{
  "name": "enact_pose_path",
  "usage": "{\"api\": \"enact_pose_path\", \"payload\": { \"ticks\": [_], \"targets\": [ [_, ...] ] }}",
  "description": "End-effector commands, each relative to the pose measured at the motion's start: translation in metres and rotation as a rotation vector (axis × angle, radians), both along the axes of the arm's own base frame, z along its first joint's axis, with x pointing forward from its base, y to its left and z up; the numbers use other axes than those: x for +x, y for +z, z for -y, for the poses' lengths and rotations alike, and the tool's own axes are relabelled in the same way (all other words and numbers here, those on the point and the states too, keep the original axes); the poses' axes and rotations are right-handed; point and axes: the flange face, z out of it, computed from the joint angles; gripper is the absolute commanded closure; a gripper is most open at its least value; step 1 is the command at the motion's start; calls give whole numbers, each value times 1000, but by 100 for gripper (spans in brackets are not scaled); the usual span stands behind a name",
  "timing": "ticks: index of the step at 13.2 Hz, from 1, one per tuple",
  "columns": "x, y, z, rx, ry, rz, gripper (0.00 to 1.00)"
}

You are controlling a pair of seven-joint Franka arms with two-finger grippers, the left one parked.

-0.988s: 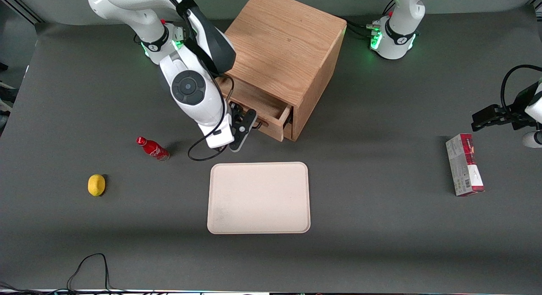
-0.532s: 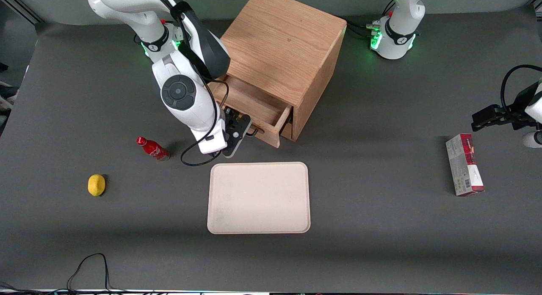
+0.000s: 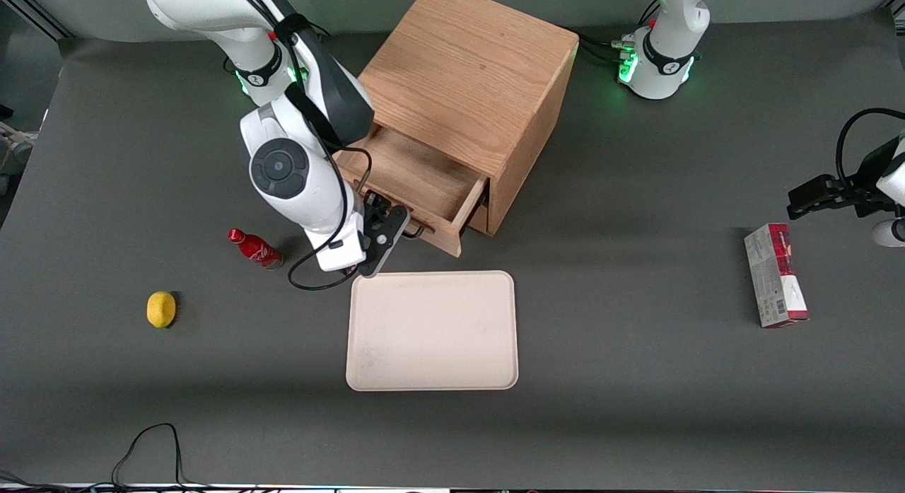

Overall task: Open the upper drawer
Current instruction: 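Pull the upper drawer outward from the cabinet with the right gripper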

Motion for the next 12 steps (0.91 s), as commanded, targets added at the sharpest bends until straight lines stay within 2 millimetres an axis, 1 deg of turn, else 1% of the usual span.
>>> {"api": "enact_pose_path", "payload": {
  "ticks": [1,2,4,6,10,12],
  "targets": [
    [23,1,10,4,4,15,0],
    [26,-2,13,4,10,13,0],
    [36,1,23,10,-4,23,0],
    [43,2,28,13,-16,31,0],
    [65,-3,52,3,-53,15,0],
    [77,3,60,-1,-66,1,0]
  ]
}}
